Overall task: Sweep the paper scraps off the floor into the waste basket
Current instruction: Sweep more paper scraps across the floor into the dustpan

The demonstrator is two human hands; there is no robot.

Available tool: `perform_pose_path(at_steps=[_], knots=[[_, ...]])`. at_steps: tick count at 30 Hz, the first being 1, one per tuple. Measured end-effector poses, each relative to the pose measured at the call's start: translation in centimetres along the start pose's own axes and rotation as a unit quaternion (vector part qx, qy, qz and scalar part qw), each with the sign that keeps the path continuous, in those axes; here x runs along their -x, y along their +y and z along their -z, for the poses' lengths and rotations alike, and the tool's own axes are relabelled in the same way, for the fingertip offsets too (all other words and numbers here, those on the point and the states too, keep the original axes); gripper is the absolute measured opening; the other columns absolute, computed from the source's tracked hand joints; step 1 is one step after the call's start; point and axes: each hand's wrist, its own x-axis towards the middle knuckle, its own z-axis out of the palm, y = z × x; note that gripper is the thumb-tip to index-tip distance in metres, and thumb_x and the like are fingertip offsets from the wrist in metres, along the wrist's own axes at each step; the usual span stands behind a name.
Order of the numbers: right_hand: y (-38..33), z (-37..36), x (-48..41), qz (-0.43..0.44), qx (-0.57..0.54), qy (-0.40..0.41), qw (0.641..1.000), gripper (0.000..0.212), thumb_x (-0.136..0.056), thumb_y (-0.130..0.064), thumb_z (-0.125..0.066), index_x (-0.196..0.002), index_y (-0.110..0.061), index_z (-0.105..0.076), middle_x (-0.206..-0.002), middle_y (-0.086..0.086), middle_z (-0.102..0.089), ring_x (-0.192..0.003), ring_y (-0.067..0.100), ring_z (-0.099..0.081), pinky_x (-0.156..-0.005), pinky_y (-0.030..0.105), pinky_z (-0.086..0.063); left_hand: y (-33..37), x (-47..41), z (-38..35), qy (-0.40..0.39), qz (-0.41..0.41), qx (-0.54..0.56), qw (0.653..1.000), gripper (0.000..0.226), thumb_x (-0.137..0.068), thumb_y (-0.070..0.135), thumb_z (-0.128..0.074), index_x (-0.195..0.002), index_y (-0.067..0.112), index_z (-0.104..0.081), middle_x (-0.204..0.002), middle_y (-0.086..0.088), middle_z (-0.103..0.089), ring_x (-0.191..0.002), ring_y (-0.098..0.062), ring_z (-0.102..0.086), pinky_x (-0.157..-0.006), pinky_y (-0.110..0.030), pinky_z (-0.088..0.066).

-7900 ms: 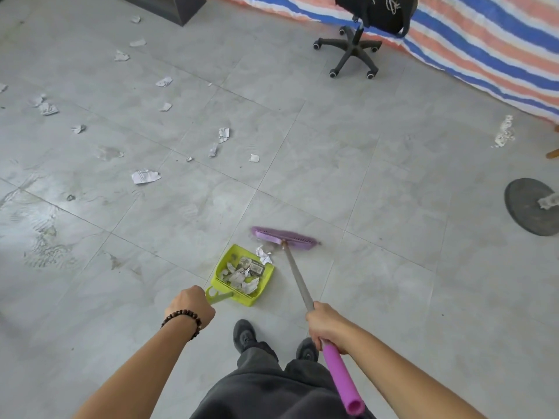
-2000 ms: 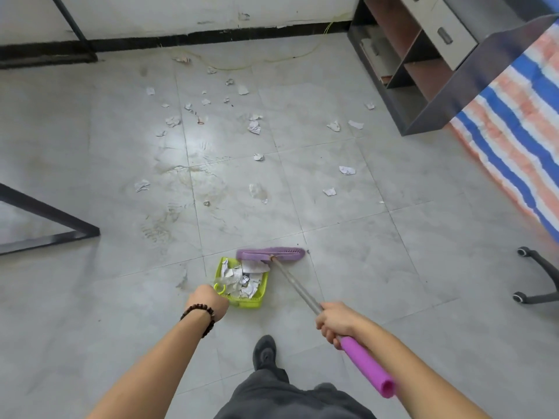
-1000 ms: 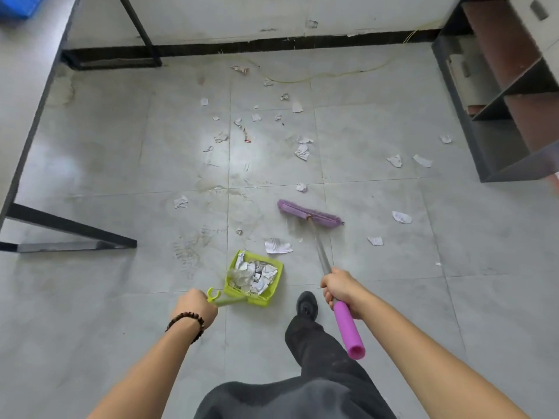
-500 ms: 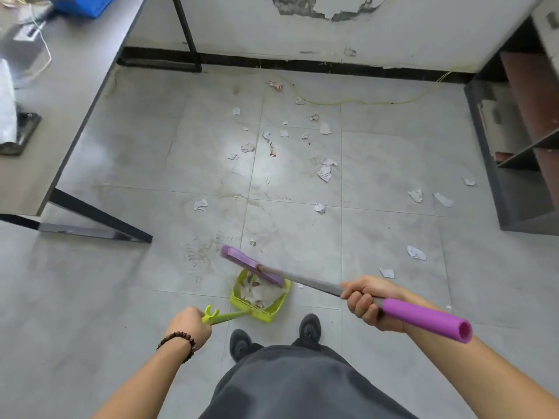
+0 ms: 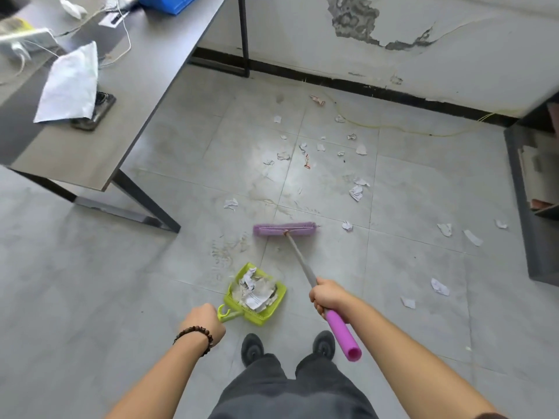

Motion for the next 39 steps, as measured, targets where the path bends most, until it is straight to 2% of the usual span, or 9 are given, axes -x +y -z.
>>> perform_pose_path(at_steps=[3,8,13,19,23,27,31,34,39], knots=[[2.1,-2.4,1.3,-0.014,0.053,-0.007,0.998,0.044,-0.072,0.001,-0.040,-0.115,-0.007,-0.051,-0.072,0.013,-0.050,-0.040,0.016,-0.044,-0.042,0.024,-0.041,-0.6,-0.4,-0.1,0.001,-0.011,-0.017,1.000,0.011,-0.081,0.011,-0.046,-0.081,0.017,-0.055,-0.076,-0.001,-0.056,-0.072,-0.024,-0.057,-0.059,-0.026,-0.043],[3.6,1.7,5.5,-0.113,-0.067,-0.088,0.987,0.030,-0.088,-0.001,-0.042,-0.105,-0.023,-0.053,-0.044,-0.006,-0.040,-0.030,0.003,-0.036,-0.029,0.012,-0.029,0.2,-1.3,0.5,-0.005,-0.034,-0.014,0.999,0.007,-0.083,0.011,-0.048,-0.084,0.015,-0.054,-0.081,-0.003,-0.058,-0.076,-0.025,-0.059,-0.063,-0.027,-0.045],[6.9,5.6,8.1,-0.123,-0.254,-0.053,0.958,0.052,-0.087,-0.001,-0.049,-0.131,-0.029,-0.049,-0.051,-0.005,-0.038,-0.031,0.003,-0.036,-0.027,0.012,-0.031,-0.5,-2.0,1.9,0.000,-0.054,-0.030,0.998,0.011,-0.082,0.010,-0.046,-0.074,0.015,-0.051,-0.080,-0.004,-0.060,-0.073,-0.025,-0.058,-0.060,-0.026,-0.044],[7.8,2.9,7.9,-0.088,-0.346,0.002,0.934,0.049,-0.094,-0.007,-0.048,-0.137,-0.030,-0.048,-0.047,-0.006,-0.038,-0.027,0.003,-0.034,-0.028,0.010,-0.028,-1.5,-3.0,3.0,0.006,-0.089,-0.096,0.991,0.011,-0.077,0.009,-0.047,-0.072,0.017,-0.053,-0.069,0.000,-0.055,-0.068,-0.022,-0.057,-0.052,-0.024,-0.039],[7.8,1.8,6.6,-0.081,-0.356,0.036,0.930,0.035,-0.094,-0.007,-0.045,-0.123,-0.025,-0.048,-0.042,-0.006,-0.039,-0.027,0.003,-0.034,-0.030,0.011,-0.029,-0.4,-2.8,2.6,0.011,-0.123,-0.125,0.984,0.014,-0.077,0.008,-0.046,-0.070,0.018,-0.052,-0.067,0.001,-0.055,-0.060,-0.020,-0.054,-0.049,-0.023,-0.038],[8.0,-0.4,5.3,-0.084,-0.353,0.050,0.931,0.018,-0.091,-0.002,-0.045,-0.077,-0.013,-0.046,-0.044,-0.003,-0.041,-0.028,0.005,-0.037,-0.031,0.013,-0.031,0.4,-2.6,1.8,0.011,-0.138,-0.140,0.980,0.020,-0.076,0.008,-0.045,-0.084,0.016,-0.062,-0.071,0.001,-0.059,-0.062,-0.019,-0.056,-0.049,-0.023,-0.039],[7.5,-4.7,5.1,-0.083,-0.369,0.030,0.925,0.021,-0.087,0.004,-0.039,-0.071,-0.008,-0.047,-0.043,-0.002,-0.043,-0.030,0.006,-0.037,-0.032,0.015,-0.032,1.2,-1.8,0.3,0.005,-0.159,-0.163,0.974,0.024,-0.078,0.008,-0.046,-0.091,0.017,-0.065,-0.073,0.001,-0.059,-0.064,-0.020,-0.056,-0.051,-0.024,-0.040],[7.7,-5.6,6.4,-0.095,-0.373,-0.022,0.923,0.022,-0.084,0.004,-0.043,-0.067,-0.010,-0.046,-0.047,-0.001,-0.043,-0.033,0.007,-0.037,-0.032,0.016,-0.033,2.3,-1.1,-0.2,0.001,-0.168,-0.180,0.969,0.014,-0.079,0.007,-0.047,-0.076,0.017,-0.056,-0.070,0.001,-0.056,-0.068,-0.023,-0.057,-0.056,-0.026,-0.043],[9.3,-1.8,8.7,-0.113,-0.526,-0.154,0.829,0.037,-0.065,0.013,-0.063,-0.054,-0.014,-0.041,-0.041,-0.005,-0.040,-0.027,0.007,-0.043,-0.025,0.017,-0.035,3.2,-1.4,0.3,-0.001,-0.159,-0.169,0.973,0.017,-0.079,0.006,-0.046,-0.067,0.016,-0.044,-0.071,-0.001,-0.054,-0.073,-0.025,-0.058,-0.062,-0.028,-0.048]])
